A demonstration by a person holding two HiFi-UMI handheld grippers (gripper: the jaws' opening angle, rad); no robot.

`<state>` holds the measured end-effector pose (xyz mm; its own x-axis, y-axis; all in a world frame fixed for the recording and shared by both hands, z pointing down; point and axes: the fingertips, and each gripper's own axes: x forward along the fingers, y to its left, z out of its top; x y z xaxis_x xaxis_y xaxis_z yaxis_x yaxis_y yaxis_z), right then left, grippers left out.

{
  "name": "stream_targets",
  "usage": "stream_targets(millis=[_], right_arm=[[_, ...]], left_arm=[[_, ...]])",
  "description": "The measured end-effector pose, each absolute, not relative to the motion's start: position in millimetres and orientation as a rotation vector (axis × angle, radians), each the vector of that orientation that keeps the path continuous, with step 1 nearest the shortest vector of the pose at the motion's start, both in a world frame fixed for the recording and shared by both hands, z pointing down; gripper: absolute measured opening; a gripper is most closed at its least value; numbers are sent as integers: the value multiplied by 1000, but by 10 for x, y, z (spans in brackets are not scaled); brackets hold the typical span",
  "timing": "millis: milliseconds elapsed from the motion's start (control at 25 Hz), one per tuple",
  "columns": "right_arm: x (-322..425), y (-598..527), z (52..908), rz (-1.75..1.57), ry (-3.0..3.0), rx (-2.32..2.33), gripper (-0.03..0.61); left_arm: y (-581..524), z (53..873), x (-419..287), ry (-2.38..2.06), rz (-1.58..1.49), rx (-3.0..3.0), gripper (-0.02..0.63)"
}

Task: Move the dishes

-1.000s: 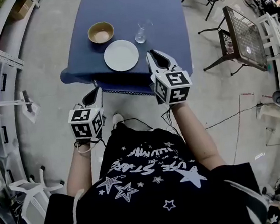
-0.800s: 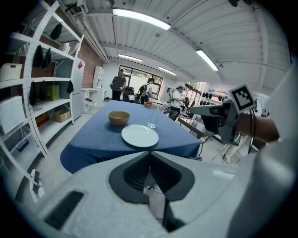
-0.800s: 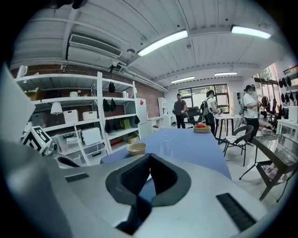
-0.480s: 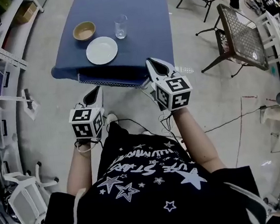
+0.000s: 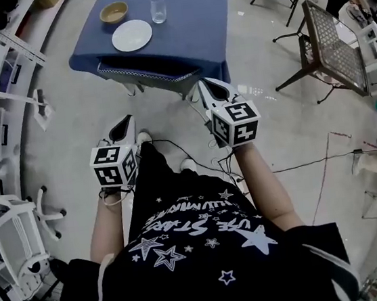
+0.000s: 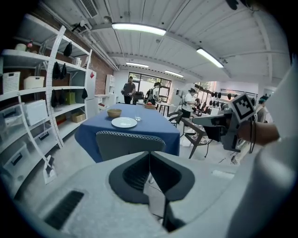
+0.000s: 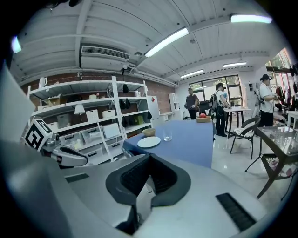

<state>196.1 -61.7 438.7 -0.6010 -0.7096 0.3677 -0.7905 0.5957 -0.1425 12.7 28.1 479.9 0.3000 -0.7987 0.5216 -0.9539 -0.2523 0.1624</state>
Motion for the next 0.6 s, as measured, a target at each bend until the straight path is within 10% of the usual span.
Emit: stream_targets(millis=[600], right_arm=[[1739, -429, 4668, 524, -2560, 1122, 5]], left_arm=[[946, 4895, -198, -1670, 503, 1979, 20]])
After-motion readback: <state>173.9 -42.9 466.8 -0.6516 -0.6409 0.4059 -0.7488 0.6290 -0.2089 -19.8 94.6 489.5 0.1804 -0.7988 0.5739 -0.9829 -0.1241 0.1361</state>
